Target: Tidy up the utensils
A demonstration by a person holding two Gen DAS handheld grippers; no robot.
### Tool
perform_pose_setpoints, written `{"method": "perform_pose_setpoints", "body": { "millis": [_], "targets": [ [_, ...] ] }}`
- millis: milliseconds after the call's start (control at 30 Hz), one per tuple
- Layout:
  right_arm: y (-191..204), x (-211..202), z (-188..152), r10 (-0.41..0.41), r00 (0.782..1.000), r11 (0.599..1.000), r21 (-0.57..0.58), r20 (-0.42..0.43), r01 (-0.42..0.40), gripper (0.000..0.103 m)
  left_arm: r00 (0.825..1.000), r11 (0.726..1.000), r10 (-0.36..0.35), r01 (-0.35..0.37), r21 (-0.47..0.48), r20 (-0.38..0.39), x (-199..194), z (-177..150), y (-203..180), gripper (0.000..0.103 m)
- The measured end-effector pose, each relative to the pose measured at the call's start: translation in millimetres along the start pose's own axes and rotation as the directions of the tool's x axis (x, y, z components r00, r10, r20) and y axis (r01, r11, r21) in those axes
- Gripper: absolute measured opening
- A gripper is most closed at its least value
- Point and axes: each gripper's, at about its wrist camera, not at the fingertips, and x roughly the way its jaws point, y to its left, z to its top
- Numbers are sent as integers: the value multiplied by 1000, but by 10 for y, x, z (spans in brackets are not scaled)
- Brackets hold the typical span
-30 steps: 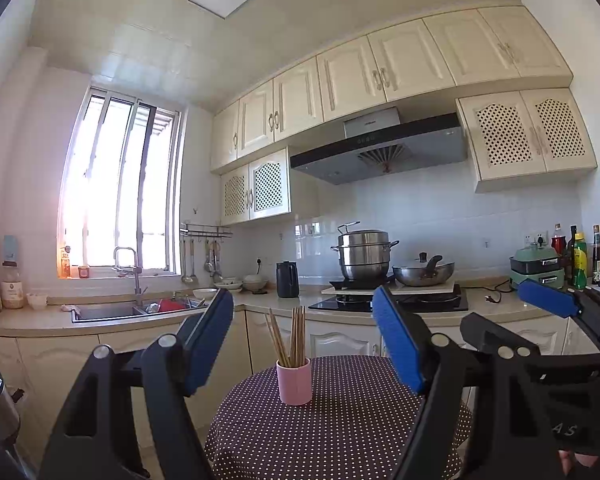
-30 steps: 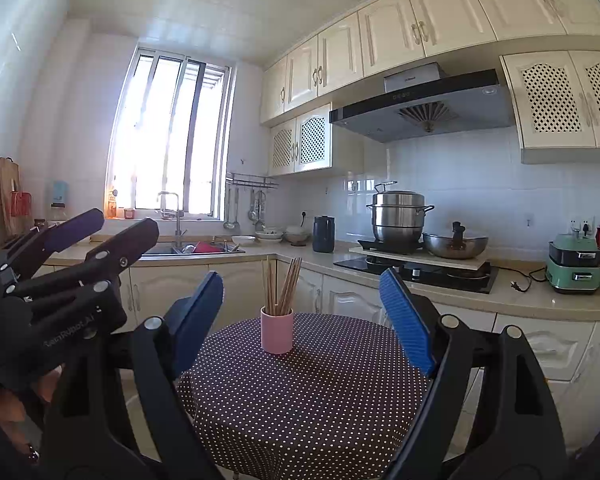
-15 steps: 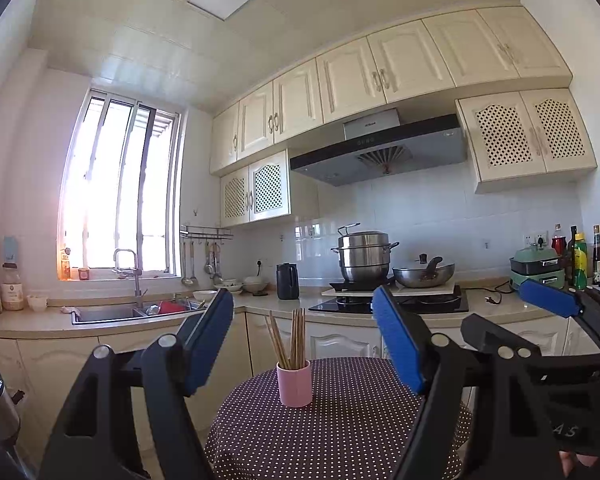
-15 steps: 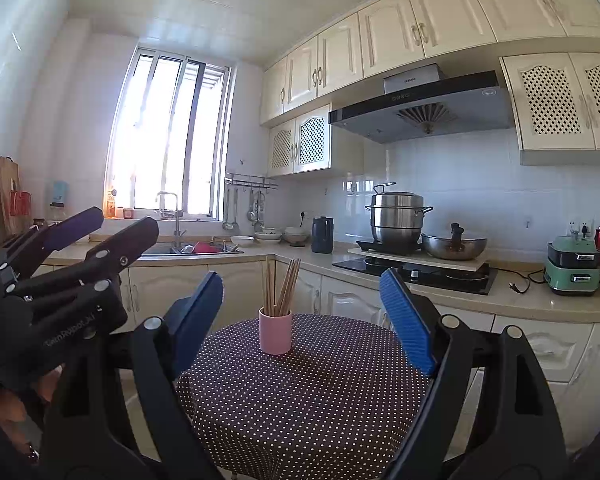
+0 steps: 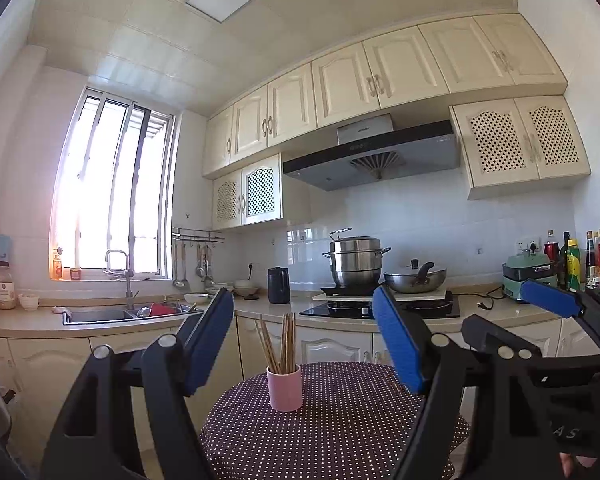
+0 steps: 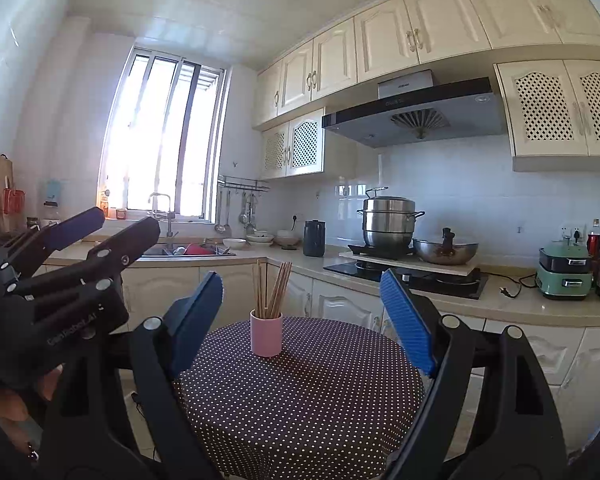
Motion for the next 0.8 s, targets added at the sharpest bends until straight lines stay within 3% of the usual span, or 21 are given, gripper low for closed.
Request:
{"method": "perform_pose_setpoints", "body": {
  "millis": [800],
  "targets": [
    [10, -14, -32, -28, 1000, 1000, 7, -7, 28, 83, 1000, 1000, -11, 10, 6, 1, 5, -56, -1, 71]
  ]
}}
